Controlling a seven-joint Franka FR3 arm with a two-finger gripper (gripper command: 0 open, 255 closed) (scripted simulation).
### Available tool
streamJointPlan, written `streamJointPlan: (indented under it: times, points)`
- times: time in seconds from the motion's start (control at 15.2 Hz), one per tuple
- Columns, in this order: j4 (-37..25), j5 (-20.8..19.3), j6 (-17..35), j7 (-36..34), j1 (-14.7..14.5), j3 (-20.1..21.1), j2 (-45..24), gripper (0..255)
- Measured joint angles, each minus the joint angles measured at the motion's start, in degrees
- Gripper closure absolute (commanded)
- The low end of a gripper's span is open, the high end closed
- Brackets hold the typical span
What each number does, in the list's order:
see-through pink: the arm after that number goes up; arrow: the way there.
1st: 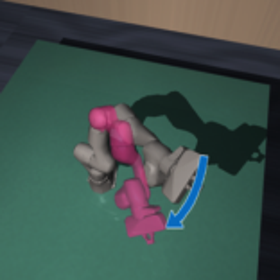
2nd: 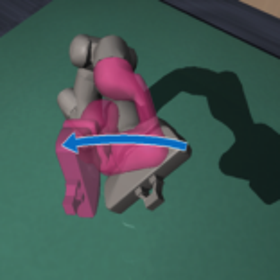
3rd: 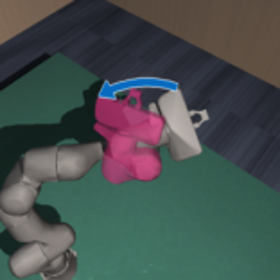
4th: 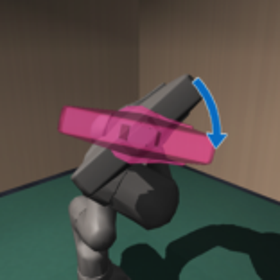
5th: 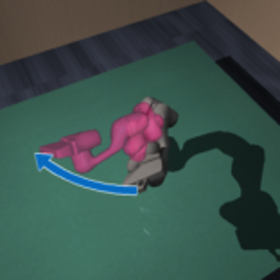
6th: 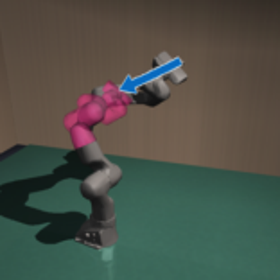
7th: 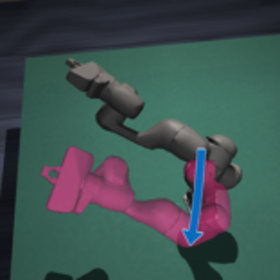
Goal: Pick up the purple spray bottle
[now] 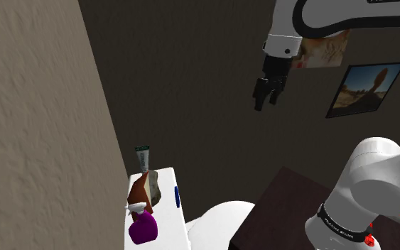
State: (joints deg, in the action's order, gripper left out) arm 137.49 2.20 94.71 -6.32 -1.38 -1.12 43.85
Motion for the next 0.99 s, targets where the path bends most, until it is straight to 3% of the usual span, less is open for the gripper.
streamJointPlan:
  times: [0.2, 0.99]
  points:
    - [0.5, 0.3, 2.2, 0.6, -0.8, 0.5, -1.5, 0]
    - [0.0, 2.3, 22.5, 6.5, -7.4, 5.3, -20.2, 0]
